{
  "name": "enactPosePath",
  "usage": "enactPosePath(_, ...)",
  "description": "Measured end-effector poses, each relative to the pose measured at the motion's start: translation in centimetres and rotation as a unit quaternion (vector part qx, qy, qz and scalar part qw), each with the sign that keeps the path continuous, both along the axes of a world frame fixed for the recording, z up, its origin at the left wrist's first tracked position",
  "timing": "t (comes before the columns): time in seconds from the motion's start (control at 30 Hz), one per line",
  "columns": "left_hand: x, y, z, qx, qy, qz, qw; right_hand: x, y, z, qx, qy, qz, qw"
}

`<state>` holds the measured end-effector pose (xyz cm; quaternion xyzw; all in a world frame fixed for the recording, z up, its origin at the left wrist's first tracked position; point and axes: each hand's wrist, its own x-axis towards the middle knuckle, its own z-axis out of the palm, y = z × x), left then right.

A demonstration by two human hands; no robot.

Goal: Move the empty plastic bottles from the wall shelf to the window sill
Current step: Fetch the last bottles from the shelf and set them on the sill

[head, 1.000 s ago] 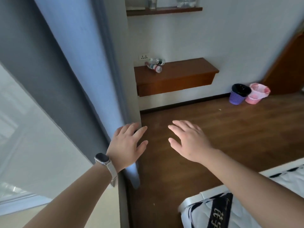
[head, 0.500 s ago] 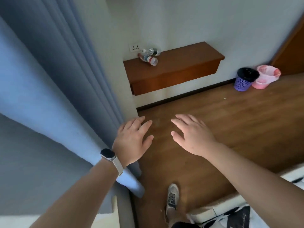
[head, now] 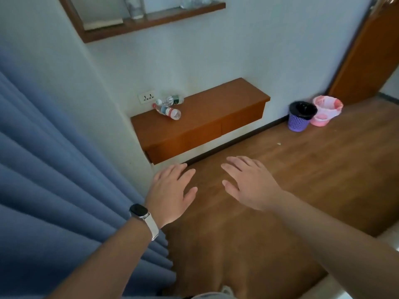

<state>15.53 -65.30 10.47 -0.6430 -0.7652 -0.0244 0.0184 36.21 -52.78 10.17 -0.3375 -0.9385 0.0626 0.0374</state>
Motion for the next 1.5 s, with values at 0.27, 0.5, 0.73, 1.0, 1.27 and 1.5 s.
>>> enactPosePath(0.27,-2.0,8.4,1.4,0.032,0.010,-0.045,0.998,-2.1,6.9,1.7,-0.001,0.009,-0.033,0.999)
enactPosePath(0.5,-6.9,15.3,-0.6,0.044,0.002,-0.044,0.998,-5.0,12.9,0.9,-0.021,-0.012,-0.028,0.999)
enactPosePath(0.73,-12.7,23.5,-1.7,0.057,-0.032,-0.048,0.997,-10.5,20.9,0.0,-0.019,-0.047,-0.021,0.998)
enactPosePath(1.0,-19.6,30.8,-3.8,0.019,-0.069,-0.026,0.997,-18.3,28.7,-0.3,0.004,-0.081,0.008,0.997)
enactPosePath(1.27,-24.2,32.2,-3.3,0.041,-0.101,0.040,0.993,-25.0,33.3,-0.7,-0.009,-0.068,0.050,0.996)
enactPosePath(1.5,-28.1,33.3,-4.2,0.038,-0.067,0.148,0.986,-30.9,37.7,-2.0,-0.006,-0.068,0.130,0.989)
